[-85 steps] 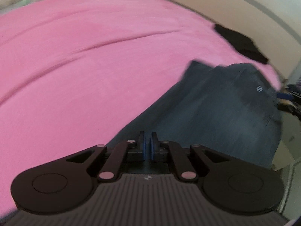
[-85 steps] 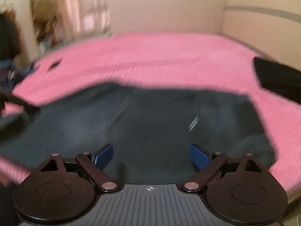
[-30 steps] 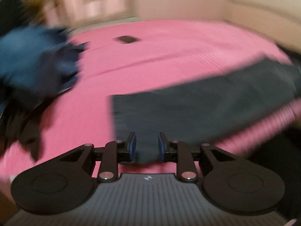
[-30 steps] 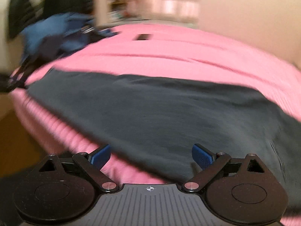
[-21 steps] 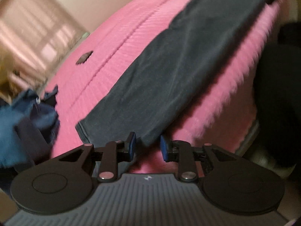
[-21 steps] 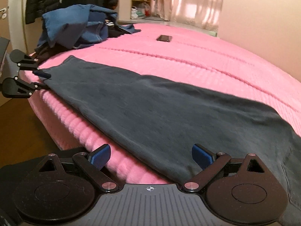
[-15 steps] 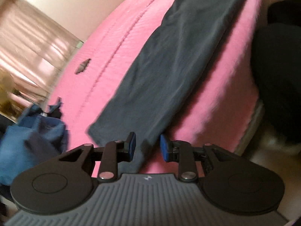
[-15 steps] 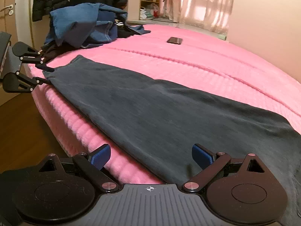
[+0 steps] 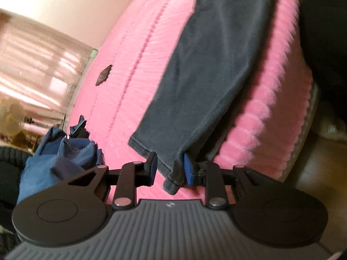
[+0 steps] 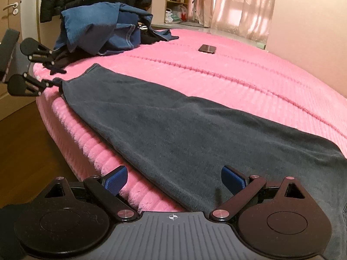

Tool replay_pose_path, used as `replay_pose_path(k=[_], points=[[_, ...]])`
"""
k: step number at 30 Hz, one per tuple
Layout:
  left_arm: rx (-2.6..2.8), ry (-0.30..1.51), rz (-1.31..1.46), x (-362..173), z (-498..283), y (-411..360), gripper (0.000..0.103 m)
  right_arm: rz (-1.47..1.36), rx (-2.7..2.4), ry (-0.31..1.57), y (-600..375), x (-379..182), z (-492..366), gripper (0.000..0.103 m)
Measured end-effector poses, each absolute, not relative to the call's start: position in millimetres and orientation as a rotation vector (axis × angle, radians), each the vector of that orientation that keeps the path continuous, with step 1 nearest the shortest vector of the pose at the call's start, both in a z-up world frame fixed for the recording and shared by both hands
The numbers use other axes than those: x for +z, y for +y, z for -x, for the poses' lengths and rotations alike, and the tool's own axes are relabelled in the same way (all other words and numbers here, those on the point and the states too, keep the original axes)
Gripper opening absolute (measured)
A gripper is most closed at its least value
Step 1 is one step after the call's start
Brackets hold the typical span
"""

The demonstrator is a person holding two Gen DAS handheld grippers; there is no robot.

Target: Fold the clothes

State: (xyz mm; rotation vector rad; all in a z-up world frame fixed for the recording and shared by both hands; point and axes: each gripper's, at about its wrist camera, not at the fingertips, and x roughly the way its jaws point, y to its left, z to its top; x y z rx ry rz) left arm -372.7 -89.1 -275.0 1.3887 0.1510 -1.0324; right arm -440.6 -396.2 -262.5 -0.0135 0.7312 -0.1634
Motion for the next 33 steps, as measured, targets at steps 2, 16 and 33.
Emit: replay_pose_path(k=[2,16,33], points=[[-1.034,0.13,-1.421,-282,374,-89,0.021,0.013,-0.17,0.732,-398,-263,441,0.096],[-1.016,0.004,-1.632,-309,380,-78,0.028,0.009,-0.152,0.762,-406,-269,447,0.096],[-0.939,-0.177,-1.56,-286,368,-82,0.004,0.132,-0.133,0.773,-396,-276,435,0.095]])
